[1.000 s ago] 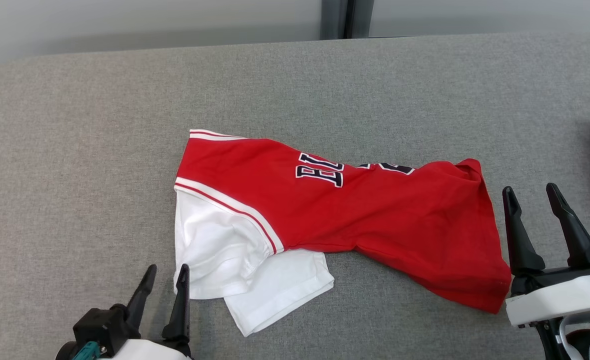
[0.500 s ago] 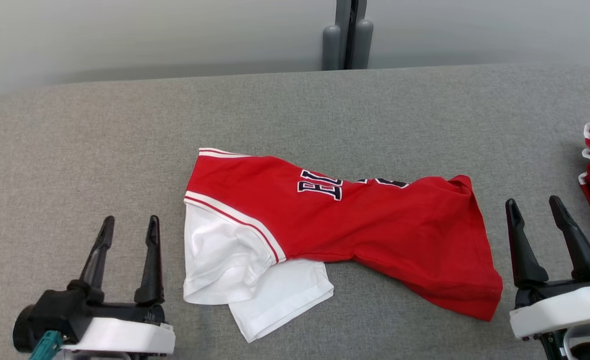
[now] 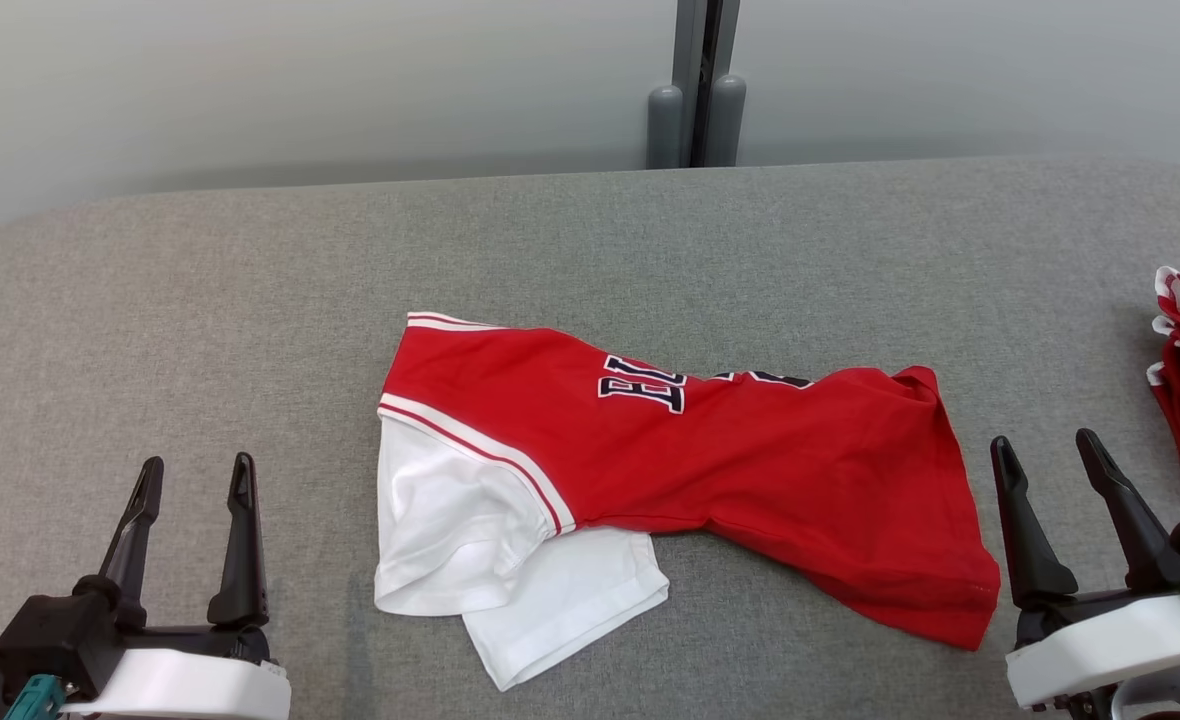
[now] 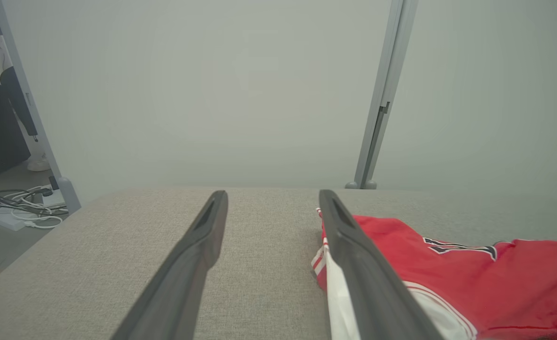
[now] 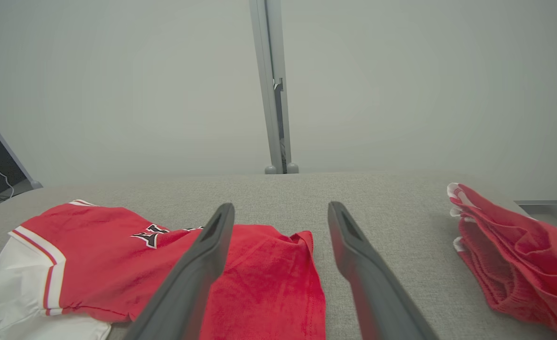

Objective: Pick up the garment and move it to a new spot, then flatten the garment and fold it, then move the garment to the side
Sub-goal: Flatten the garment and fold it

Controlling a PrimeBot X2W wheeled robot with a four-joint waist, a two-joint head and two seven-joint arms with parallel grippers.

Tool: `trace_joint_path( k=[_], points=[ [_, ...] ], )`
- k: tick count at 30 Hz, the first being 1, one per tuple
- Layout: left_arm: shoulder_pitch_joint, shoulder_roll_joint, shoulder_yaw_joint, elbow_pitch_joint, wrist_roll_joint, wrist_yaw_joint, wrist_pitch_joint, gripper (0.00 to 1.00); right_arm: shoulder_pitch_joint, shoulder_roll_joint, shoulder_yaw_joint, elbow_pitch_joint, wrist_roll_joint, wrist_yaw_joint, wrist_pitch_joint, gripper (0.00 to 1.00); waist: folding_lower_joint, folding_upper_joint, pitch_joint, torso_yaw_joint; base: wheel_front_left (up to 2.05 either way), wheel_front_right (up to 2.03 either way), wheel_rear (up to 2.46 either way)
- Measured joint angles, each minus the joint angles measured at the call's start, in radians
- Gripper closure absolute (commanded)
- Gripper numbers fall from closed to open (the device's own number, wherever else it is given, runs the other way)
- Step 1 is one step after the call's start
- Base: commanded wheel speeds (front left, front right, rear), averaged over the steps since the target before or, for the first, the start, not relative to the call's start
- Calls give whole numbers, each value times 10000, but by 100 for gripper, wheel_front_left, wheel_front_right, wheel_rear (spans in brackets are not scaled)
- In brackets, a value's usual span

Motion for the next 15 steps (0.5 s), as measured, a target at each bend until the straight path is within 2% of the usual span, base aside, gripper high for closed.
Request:
trace_joint_path(
  k=[15],
  points=[
    [1, -52, -29, -132, -107, 173, 157, 0, -43, 0, -17, -201, -207, 0, 113, 0, 0, 0, 155, 31, 0, 0, 0]
  ],
)
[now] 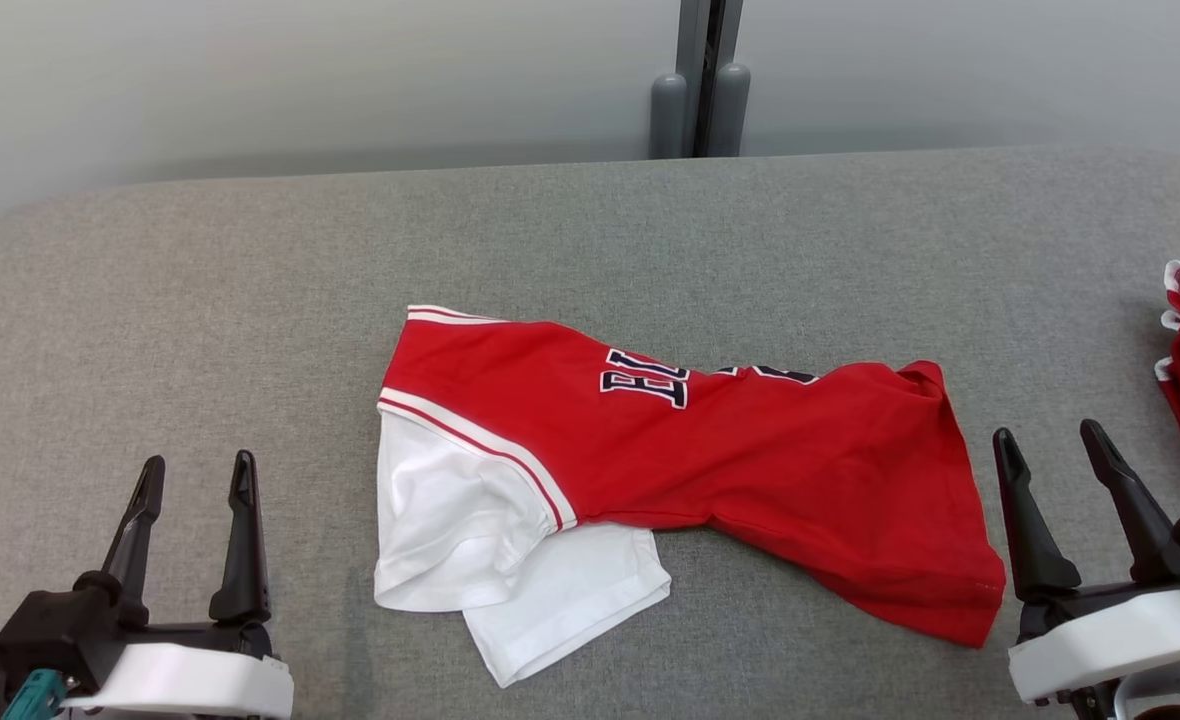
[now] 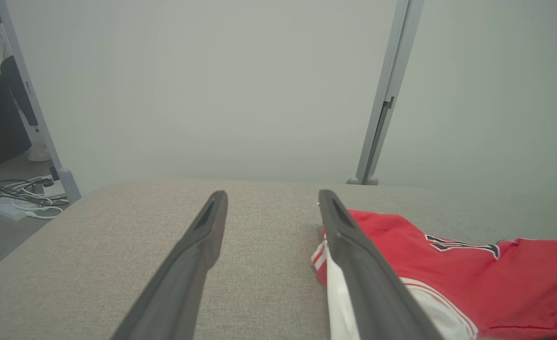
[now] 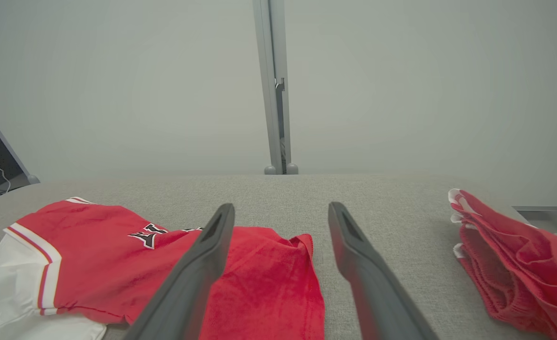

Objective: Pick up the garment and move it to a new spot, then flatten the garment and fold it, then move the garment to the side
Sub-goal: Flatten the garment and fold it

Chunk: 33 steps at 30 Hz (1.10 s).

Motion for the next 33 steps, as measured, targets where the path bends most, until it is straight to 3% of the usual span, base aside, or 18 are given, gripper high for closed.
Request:
trace_joint_path(
  k=[8, 14, 22, 23, 24, 25, 26, 33],
  points=[
    [-460, -81, -554, 518, -416, -362, 1097, 0, -156, 0, 90, -21, -12, 0, 13, 0, 0, 0, 271, -113, 0, 0, 0],
    [-493, -286, -1068, 1572, -1009, -963, 1835, 0, -169, 2, 92, 19, 82, 0, -12, 0, 0, 0, 495, -331, 0, 0, 0],
    [-713, -382, -1323, 2778, -1384, -1336, 2322, 0, -193, 0, 84, 272, 311, 0, -192, 0, 0, 0, 726, -593, 0, 0, 0],
    [-716, -380, -1325, 2846, -1450, -1363, 2380, 15, -191, -2, 84, 303, 336, 0, -213, 0, 0, 0, 734, -625, 0, 0, 0],
    [-719, -370, -1337, 2884, -1475, -1392, 2408, 48, -180, 0, 79, 334, 391, 0, -222, 0, 0, 0, 739, -656, 0, 0, 0],
    [-719, -370, -1337, 2884, -1475, -1392, 2408, 65, -180, 0, 79, 334, 391, 0, -222, 0, 0, 0, 739, -656, 0, 0, 0],
    [-730, -355, -1352, 2911, -1509, -1457, 2429, 100, -152, 0, 58, 370, 397, 0, -240, 0, 0, 0, 746, -681, 0, 0, 0],
    [-784, -257, -1313, 2936, -1588, -1511, 2447, 100, 338, 0, -15, 1118, 784, 0, -205, 0, 0, 0, 845, -792, 0, 0, 0]
  ],
)
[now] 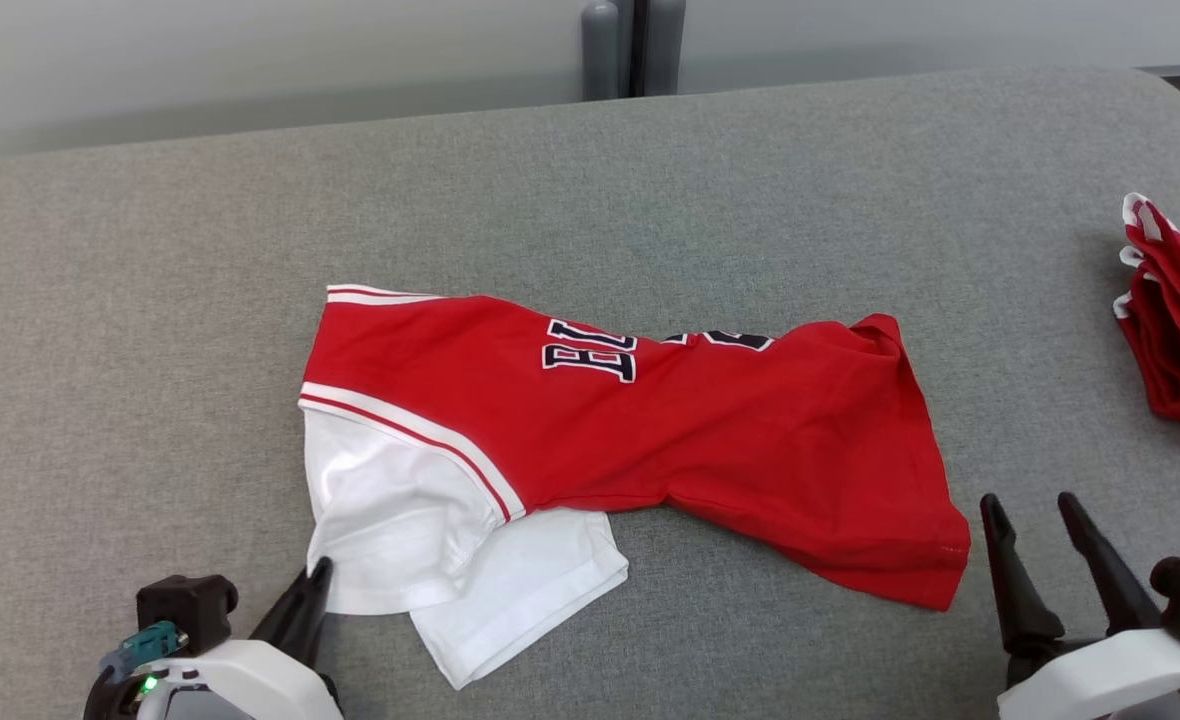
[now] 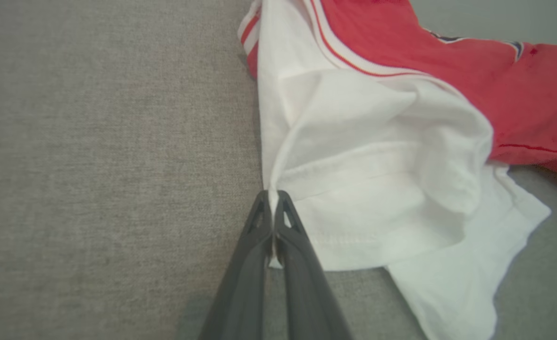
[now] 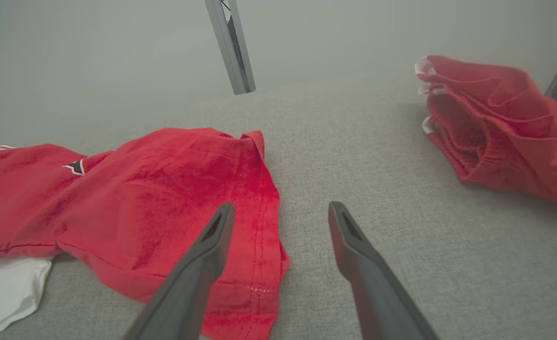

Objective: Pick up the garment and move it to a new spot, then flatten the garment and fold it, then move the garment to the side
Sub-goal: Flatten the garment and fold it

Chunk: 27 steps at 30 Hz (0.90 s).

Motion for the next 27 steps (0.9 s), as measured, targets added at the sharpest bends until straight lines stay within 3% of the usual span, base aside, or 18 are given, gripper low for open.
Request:
trace_joint_path(
  k=[9, 17, 18, 19, 20, 22, 27],
  points=[
    [-190, 265, 0, -12, 198, 182, -19, 100, -525, -4, 454, 2004, 430, 0, -272, 0, 0, 0, 436, -56, 0, 0, 0],
    [-337, 303, 2, -33, 265, 238, -123, 100, -698, 8, 1114, 2746, 1057, 0, -500, 0, 0, 0, 636, 27, 0, 0, 0],
    [-337, 307, 8, -36, 265, 242, -138, 100, -699, -2, 1214, 2782, 1152, 0, -499, 13, -1, 0, 649, 11, 0, 0, 0],
    [-337, 314, 15, -50, 265, 259, -163, 100, -700, 2, 1313, 2798, 1231, 0, -497, 51, 0, 0, 661, -6, 0, 0, 0],
    [-336, 322, 17, -59, 265, 282, -163, 100, -700, 6, 1386, 2815, 1321, 0, -485, 62, 0, 0, 673, -22, 0, 0, 0],
    [-336, 347, 19, -77, 265, 288, -165, 100, -700, -2, 1534, 2838, 1448, 0, -405, 100, 0, 0, 696, -43, 0, 0, 0],
    [-337, 385, 31, -130, 280, 328, -245, 100, -648, 4, 1649, 2708, 1601, 0, -188, 100, 0, 0, 704, -73, 0, 0, 0]
  ],
)
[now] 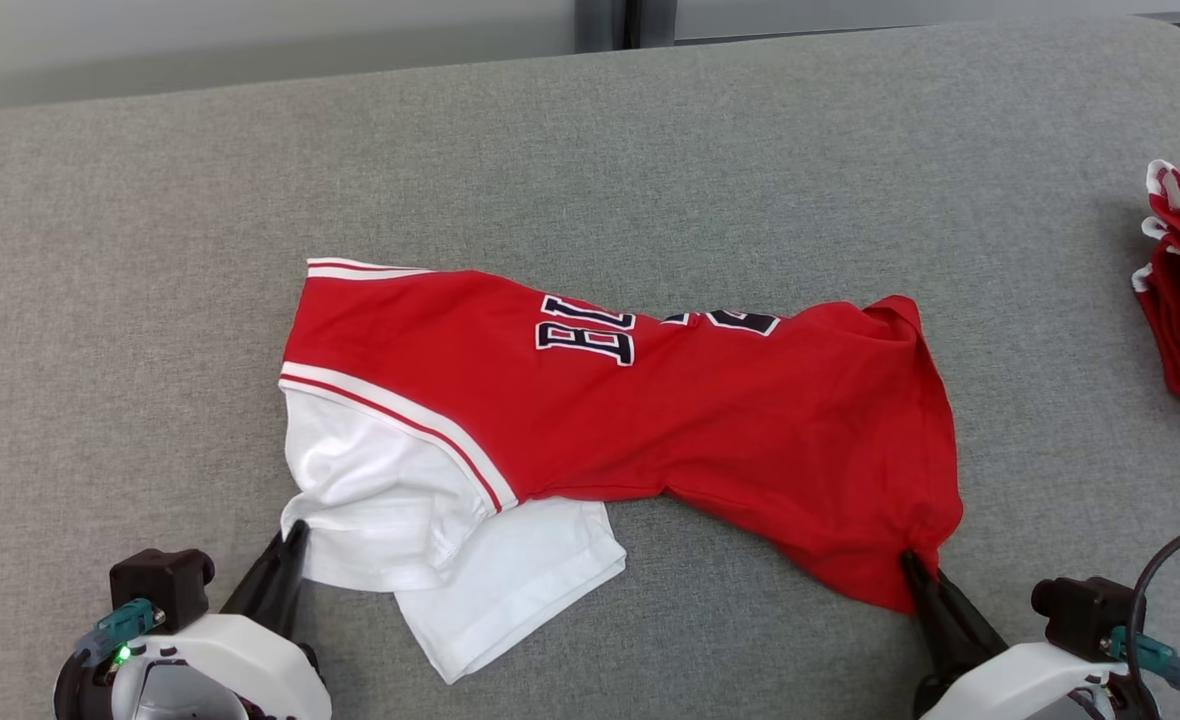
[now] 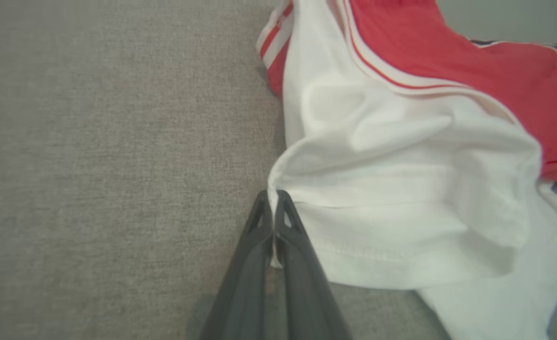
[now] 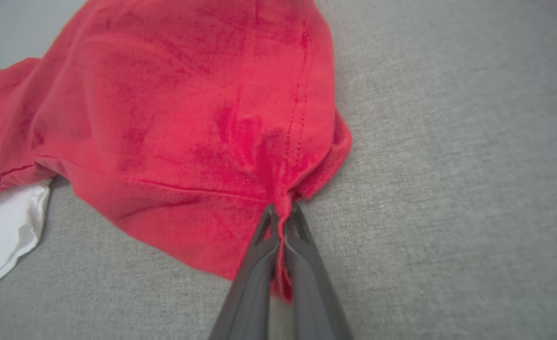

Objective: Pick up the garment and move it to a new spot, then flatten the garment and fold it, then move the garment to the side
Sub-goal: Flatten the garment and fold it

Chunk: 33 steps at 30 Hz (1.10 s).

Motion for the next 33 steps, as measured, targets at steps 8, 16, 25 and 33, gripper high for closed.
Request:
trace_joint_path(
  k=[8, 16, 25, 33],
  points=[
    [3, 73, 178, -483, 90, 178, -466, 100, 178, 8, -295, -1147, -807, 0, 98, 100, 0, 0, -150, -87, 0, 0, 0],
    [-252, 207, 516, -1419, 382, 441, -1283, 100, -118, 2, -922, -2577, -1749, 0, -67, 100, 0, 0, -393, -45, 0, 0, 0],
    [-1316, 520, 880, -2915, 905, 617, -1921, 100, -1427, -334, -1367, -3730, -2280, 0, -31, 100, 0, 0, -878, 175, 0, 0, 0],
    [-3304, 961, 1231, -4151, 1409, 692, -1879, 100, -3289, -1049, -1703, -4621, -2247, 0, 301, 100, 0, 0, -1387, 353, 0, 0, 0]
  ],
)
